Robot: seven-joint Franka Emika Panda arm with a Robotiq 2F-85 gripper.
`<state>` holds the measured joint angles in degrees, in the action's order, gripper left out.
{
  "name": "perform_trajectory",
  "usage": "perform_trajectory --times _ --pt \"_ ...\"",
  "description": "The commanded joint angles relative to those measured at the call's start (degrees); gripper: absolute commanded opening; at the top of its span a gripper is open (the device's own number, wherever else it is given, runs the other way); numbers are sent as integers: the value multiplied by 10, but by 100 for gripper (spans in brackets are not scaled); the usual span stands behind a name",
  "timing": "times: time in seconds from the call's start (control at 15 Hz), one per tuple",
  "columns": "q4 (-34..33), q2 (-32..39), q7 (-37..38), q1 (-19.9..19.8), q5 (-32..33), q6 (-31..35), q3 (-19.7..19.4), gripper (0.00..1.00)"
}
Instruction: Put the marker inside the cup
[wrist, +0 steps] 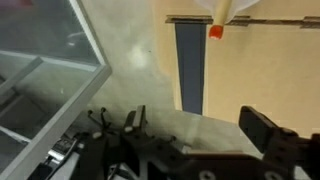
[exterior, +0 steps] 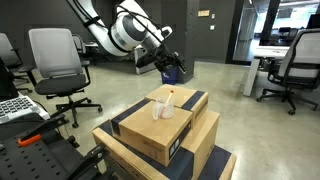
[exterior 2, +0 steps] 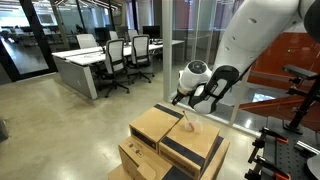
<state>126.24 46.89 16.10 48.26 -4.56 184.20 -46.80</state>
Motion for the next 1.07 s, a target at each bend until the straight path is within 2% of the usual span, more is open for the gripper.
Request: perform_trajectory --times 0.0,0.2,0.67,1.0 --pt "13 8 -9 32 -26 21 -26 100" --pt "14 -3 -14 32 -31 20 -22 100" --pt "17 -84 -28 -47 -26 -3 53 100" --pt "14 -121 -42 -85 -18 -19 83 100"
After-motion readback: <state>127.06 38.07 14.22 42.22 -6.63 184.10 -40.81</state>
